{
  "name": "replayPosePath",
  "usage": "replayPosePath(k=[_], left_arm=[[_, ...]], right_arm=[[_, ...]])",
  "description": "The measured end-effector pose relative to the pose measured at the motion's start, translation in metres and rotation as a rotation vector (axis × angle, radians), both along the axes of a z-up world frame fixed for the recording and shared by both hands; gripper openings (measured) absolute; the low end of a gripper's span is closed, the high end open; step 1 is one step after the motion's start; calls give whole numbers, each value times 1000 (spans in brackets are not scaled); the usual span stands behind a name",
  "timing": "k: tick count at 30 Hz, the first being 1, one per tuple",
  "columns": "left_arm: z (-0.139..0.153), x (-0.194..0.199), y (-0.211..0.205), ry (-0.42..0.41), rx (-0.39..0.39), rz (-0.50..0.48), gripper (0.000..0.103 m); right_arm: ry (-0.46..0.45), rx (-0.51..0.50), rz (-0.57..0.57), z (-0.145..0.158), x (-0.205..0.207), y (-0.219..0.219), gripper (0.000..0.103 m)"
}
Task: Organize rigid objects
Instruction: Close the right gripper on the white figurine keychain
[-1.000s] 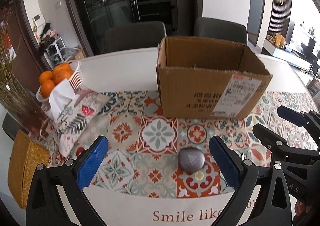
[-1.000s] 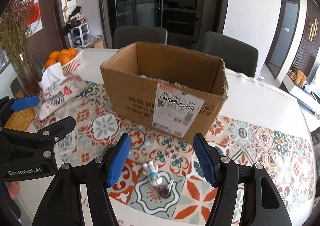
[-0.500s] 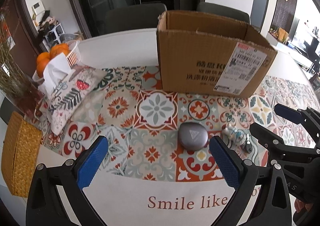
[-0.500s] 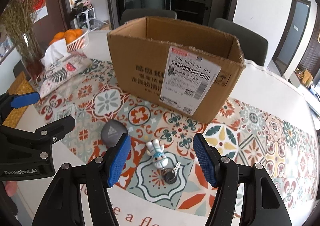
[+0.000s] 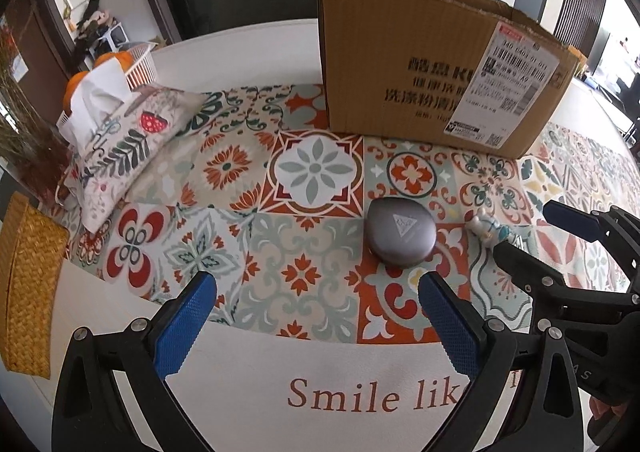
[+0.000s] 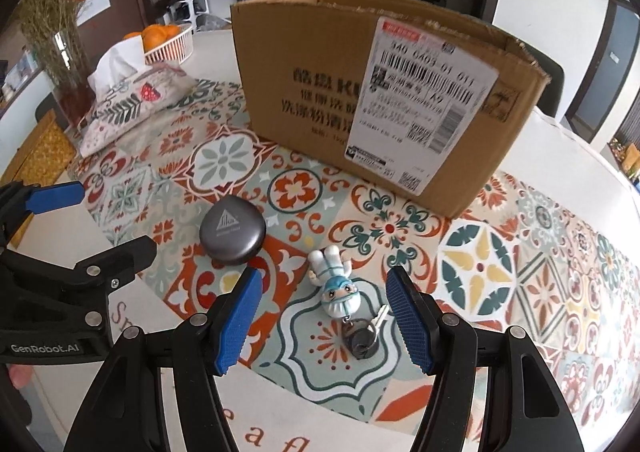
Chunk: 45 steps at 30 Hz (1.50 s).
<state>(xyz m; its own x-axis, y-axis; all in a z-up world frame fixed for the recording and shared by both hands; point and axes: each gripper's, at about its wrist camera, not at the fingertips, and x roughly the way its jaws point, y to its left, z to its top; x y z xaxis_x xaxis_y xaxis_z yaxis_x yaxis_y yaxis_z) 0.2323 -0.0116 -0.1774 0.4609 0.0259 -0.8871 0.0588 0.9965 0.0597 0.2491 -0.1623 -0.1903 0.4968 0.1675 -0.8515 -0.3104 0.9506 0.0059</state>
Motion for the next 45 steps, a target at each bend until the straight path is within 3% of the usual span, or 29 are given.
replayPosePath(k=[24, 29, 39, 45], left_arm=[[-29, 12, -3, 32, 13, 3, 102], [-29, 12, -3, 27, -8, 0, 102], [-23, 11, -6, 11, -13, -31, 102], [-24, 17, -13, 23, -87, -84, 102]], right_arm=[[70, 98, -40, -50, 21, -9, 45], [64, 120, -57, -51, 21, -11, 37], [58, 122, -92, -47, 19, -15, 36], [31, 118, -112, -32, 13, -19, 36]])
